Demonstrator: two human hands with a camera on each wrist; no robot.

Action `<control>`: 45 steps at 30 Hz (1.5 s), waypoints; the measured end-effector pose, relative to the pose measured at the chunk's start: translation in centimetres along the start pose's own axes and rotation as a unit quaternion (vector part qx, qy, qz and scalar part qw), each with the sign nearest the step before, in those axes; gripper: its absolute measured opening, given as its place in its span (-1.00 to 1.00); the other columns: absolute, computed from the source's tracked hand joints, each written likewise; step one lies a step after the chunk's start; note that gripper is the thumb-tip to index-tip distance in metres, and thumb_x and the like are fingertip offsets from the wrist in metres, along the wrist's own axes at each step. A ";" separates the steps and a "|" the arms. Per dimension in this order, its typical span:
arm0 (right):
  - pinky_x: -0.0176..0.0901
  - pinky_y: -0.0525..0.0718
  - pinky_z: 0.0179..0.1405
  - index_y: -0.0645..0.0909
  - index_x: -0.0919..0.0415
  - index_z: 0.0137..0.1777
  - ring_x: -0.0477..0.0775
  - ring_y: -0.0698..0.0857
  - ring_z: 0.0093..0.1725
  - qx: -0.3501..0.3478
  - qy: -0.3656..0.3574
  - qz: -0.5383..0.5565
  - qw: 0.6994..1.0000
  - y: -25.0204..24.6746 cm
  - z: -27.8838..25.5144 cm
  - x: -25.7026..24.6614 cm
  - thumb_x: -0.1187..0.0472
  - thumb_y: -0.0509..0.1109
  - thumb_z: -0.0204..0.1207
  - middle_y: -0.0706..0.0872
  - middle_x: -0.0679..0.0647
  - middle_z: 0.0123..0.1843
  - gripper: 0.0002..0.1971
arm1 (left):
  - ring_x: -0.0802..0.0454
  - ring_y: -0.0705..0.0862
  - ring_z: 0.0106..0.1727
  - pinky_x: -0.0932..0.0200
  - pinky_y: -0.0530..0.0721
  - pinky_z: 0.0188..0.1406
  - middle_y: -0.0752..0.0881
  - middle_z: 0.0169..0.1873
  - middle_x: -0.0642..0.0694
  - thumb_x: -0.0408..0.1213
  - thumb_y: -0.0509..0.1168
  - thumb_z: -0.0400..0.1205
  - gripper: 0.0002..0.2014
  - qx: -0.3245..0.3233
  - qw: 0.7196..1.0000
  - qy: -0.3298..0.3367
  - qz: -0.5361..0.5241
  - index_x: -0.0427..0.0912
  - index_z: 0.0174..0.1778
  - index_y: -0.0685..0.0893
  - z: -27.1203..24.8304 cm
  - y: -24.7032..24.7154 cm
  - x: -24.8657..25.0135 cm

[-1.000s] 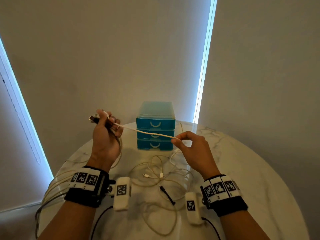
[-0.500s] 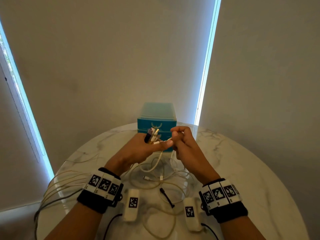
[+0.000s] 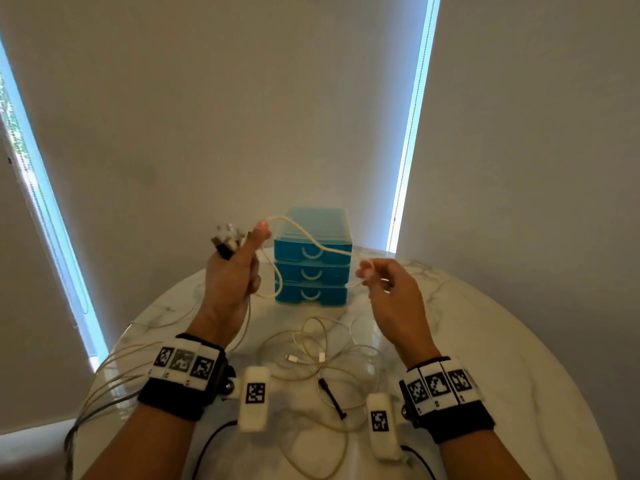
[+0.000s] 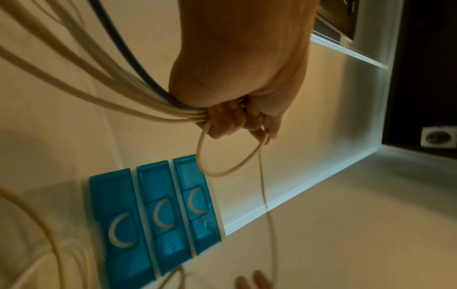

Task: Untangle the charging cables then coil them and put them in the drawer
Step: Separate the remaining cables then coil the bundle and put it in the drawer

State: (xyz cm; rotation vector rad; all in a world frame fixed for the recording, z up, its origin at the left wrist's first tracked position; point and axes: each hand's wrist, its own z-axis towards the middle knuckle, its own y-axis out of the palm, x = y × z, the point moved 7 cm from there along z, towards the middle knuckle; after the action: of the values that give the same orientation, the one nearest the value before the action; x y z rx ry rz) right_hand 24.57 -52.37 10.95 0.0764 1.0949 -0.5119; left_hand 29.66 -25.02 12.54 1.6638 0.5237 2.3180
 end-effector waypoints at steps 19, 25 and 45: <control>-0.16 0.84 0.00 0.78 0.08 0.40 0.04 0.90 0.05 -0.098 0.076 0.217 0.968 0.1 -0.4 -2.4 -0.01 0.48 0.76 0.92 0.06 0.08 -0.70 | 0.12 0.87 -0.01 -0.06 0.77 0.21 0.93 -0.14 0.07 0.05 0.62 0.60 -0.87 -0.072 0.964 0.047 0.252 0.10 -0.13 0.96 -2.6 3.9 -0.5; -0.30 0.52 -0.24 0.70 -0.06 0.30 -0.24 0.63 -0.34 -0.207 0.100 -0.154 0.961 1.4 -0.8 1.6 -0.26 0.62 0.56 0.71 -0.11 -0.30 -0.56 | 0.25 0.74 -0.22 0.24 0.62 -0.08 0.90 -0.20 0.00 -0.01 0.66 0.57 -0.82 0.028 0.983 0.080 0.162 -0.04 -0.07 0.95 -1.8 2.0 0.7; -0.11 0.89 0.19 0.55 0.28 0.31 0.13 0.95 0.07 0.283 0.024 0.354 0.891 -3.8 7.2 -4.4 0.45 0.50 0.71 0.81 0.27 0.24 -0.73 | 0.07 0.68 -0.17 0.05 0.65 -0.04 0.81 -0.23 -0.01 -0.24 0.62 0.57 -0.91 0.120 0.980 0.044 0.151 -0.05 -0.04 0.89 0.8 -3.8 1.2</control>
State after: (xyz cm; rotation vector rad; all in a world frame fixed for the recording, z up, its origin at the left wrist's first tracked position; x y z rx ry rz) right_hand 27.34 -56.36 18.82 0.9725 0.8542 -0.1471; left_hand 30.03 -21.03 12.23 1.8685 0.6295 2.6458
